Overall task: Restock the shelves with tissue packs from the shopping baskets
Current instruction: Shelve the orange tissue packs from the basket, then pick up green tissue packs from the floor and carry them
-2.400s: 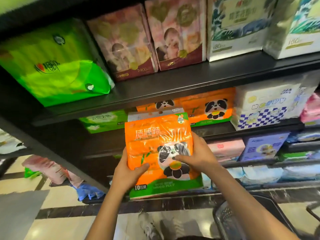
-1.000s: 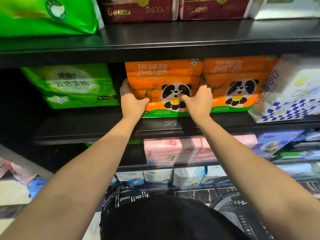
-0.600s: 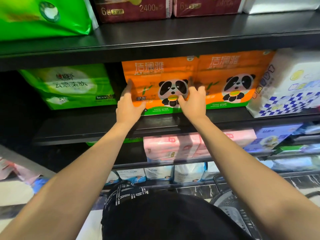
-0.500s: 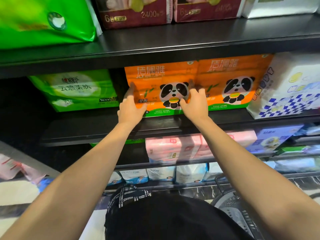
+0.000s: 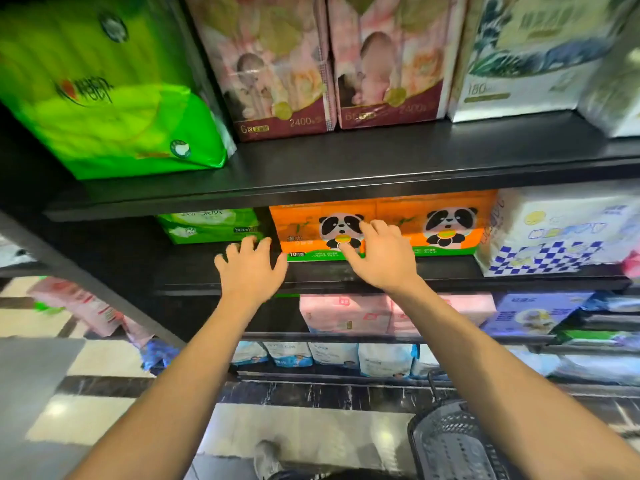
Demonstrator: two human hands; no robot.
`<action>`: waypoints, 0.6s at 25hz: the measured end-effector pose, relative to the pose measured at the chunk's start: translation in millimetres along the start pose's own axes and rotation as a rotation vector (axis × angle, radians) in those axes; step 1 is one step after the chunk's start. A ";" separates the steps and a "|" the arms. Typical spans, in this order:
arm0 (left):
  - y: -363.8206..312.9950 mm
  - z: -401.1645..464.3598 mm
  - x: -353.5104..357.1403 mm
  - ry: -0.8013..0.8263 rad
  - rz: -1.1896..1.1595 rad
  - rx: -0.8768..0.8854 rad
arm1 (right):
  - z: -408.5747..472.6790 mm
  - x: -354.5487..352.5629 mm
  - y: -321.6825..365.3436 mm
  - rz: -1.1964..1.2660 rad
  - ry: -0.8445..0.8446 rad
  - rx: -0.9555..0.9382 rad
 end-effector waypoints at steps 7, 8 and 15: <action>57.9 -74.4 1.5 0.015 0.113 -0.109 | -28.0 9.1 83.0 -0.055 0.124 -0.118; 72.4 -85.4 1.4 0.019 0.092 -0.137 | -32.7 18.8 101.8 -0.077 0.153 -0.146; 200.5 -199.5 2.9 -0.108 0.078 -0.322 | -86.1 80.1 282.8 -0.137 0.176 -0.459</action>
Point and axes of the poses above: each hand's wrist, its own z-axis towards the middle knuckle, its own x-axis out of the palm, y = z × x, the point moved 8 cm from there along z, towards the middle knuckle, and after that the axes turned 14 degrees about y, right-handed, at the moved point
